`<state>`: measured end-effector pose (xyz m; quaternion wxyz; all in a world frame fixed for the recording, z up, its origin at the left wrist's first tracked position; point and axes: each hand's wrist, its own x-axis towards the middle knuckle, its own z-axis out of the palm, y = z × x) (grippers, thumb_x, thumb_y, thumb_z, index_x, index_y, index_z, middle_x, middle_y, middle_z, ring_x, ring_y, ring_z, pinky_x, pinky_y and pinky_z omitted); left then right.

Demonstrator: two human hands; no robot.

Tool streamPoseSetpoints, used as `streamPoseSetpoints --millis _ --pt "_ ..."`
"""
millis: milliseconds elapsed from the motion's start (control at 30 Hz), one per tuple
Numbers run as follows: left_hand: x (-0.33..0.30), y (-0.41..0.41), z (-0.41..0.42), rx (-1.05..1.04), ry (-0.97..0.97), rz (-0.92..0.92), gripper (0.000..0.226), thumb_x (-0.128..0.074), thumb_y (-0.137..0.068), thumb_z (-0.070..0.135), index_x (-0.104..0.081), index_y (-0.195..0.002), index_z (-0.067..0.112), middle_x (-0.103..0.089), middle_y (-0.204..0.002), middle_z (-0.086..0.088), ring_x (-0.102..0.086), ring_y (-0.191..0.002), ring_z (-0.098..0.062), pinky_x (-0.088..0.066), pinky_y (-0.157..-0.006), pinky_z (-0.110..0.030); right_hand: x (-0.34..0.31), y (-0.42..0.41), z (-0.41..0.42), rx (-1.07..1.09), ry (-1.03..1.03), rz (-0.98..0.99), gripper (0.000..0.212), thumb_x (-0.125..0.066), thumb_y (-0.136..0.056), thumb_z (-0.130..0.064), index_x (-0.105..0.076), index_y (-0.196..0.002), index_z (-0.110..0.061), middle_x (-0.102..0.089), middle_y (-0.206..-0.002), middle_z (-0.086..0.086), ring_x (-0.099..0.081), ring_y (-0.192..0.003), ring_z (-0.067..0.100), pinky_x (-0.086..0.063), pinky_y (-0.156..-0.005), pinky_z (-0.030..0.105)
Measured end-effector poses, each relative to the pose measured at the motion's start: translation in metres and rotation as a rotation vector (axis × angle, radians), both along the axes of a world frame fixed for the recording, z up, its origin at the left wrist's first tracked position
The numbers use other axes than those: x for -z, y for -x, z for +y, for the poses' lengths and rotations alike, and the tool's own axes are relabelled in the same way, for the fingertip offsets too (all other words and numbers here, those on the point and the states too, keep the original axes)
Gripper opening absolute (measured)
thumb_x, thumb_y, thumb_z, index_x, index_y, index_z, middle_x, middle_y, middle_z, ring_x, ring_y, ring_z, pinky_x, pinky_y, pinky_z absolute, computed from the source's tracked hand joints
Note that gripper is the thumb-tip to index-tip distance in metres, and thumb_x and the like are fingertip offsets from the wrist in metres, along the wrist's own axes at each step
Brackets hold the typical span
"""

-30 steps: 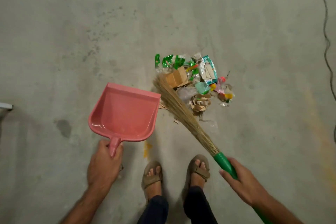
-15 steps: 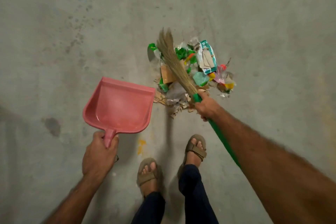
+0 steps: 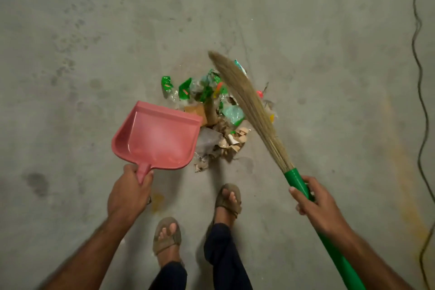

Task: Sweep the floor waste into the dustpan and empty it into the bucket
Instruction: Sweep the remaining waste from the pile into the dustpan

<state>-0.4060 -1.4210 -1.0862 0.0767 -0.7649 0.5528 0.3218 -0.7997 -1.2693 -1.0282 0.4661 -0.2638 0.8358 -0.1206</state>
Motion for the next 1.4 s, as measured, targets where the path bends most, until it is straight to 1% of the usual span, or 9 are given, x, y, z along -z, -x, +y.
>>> streamPoseSetpoints --millis 200,267,367,567,700,833,967,1200,1400 --pt "0.014 0.016 -0.017 0.116 0.013 -0.039 0.032 -0.055 -0.09 0.055 -0.046 -0.094 0.025 -0.068 -0.08 -0.006 -0.067 -0.074 -0.033 -0.053 -0.066 -0.043 0.051 0.072 -0.073 -0.163 0.011 0.355 0.053 -0.056 -0.097 -0.037 -0.038 -0.145 -0.023 -0.065 -0.119 0.02 -0.063 -0.106 0.042 -0.049 -0.084 0.042" --pt "0.018 0.02 -0.021 0.142 0.015 -0.056 0.032 -0.058 -0.09 0.053 -0.048 -0.094 0.023 -0.068 -0.082 -0.007 -0.067 -0.077 -0.034 -0.053 -0.066 -0.042 0.067 0.089 -0.101 -0.168 -0.056 0.295 0.057 -0.057 -0.096 -0.044 -0.033 -0.145 -0.029 -0.066 -0.116 0.02 -0.066 -0.098 0.042 -0.053 -0.083 0.042" --pt "0.021 0.024 -0.023 0.164 0.017 -0.087 0.033 -0.061 -0.089 0.053 -0.048 -0.092 0.023 -0.066 -0.083 -0.005 -0.067 -0.081 -0.035 -0.05 -0.066 -0.04 0.094 0.105 -0.129 -0.13 -0.188 0.117 0.048 -0.056 -0.097 -0.04 -0.042 -0.139 -0.024 -0.066 -0.095 0.015 -0.063 -0.065 0.027 -0.052 -0.056 0.033" --pt "0.017 0.022 -0.031 0.187 0.025 -0.166 0.033 -0.066 -0.089 0.047 -0.051 -0.095 0.018 -0.067 -0.093 -0.013 -0.064 -0.09 -0.04 -0.049 -0.073 -0.043 0.093 0.094 -0.093 -0.294 -0.267 0.031 0.031 -0.054 -0.099 -0.036 -0.048 -0.127 -0.025 -0.063 -0.084 0.013 -0.061 -0.055 0.023 -0.052 -0.045 0.03" --pt "0.008 0.014 -0.036 0.266 0.026 -0.284 0.035 -0.065 -0.089 0.051 -0.052 -0.094 0.019 -0.069 -0.09 -0.01 -0.066 -0.089 -0.038 -0.047 -0.079 -0.045 0.078 0.09 -0.023 -0.397 -0.276 0.093 0.041 -0.052 -0.097 -0.049 -0.044 -0.135 -0.034 -0.067 -0.086 0.003 -0.065 -0.061 0.02 -0.06 -0.064 0.042" --pt "0.0 0.004 -0.045 0.314 0.002 -0.348 0.032 -0.062 -0.09 0.053 -0.056 -0.091 0.021 -0.068 -0.085 -0.005 -0.066 -0.088 -0.035 -0.042 -0.079 -0.043 0.058 0.087 0.033 -0.372 -0.27 0.138 0.046 -0.047 -0.097 -0.057 -0.037 -0.14 -0.043 -0.066 -0.088 -0.007 -0.065 -0.067 0.013 -0.059 -0.065 0.039" --pt "-0.001 -0.009 -0.053 0.368 0.029 -0.378 0.027 -0.062 -0.092 0.049 -0.064 -0.092 0.023 -0.07 -0.085 -0.005 -0.066 -0.087 -0.036 -0.041 -0.077 -0.042 0.037 0.082 0.052 -0.319 -0.187 0.256 0.043 -0.05 -0.097 -0.048 -0.048 -0.136 -0.031 -0.062 -0.098 -0.005 -0.061 -0.081 0.017 -0.053 -0.071 0.039" --pt "0.037 -0.025 -0.073 0.495 -0.032 -0.417 0.024 -0.061 -0.094 0.043 -0.066 -0.102 0.021 -0.065 -0.092 -0.004 -0.067 -0.086 -0.032 -0.048 -0.074 -0.041 0.042 0.05 0.013 -0.242 -0.052 0.39 0.052 -0.053 -0.099 -0.029 -0.038 -0.148 -0.025 -0.06 -0.131 0.01 -0.06 -0.11 0.03 -0.052 -0.085 0.044" --pt "0.094 -0.032 -0.112 0.586 -0.099 -0.467 0.027 -0.06 -0.096 0.037 -0.064 -0.113 0.017 -0.063 -0.106 -0.01 -0.066 -0.097 -0.034 -0.05 -0.077 -0.041 0.103 0.034 -0.072 -0.159 0.063 0.461 0.055 -0.059 -0.097 -0.033 -0.039 -0.149 -0.029 -0.061 -0.119 0.019 -0.059 -0.105 0.039 -0.051 -0.087 0.048"
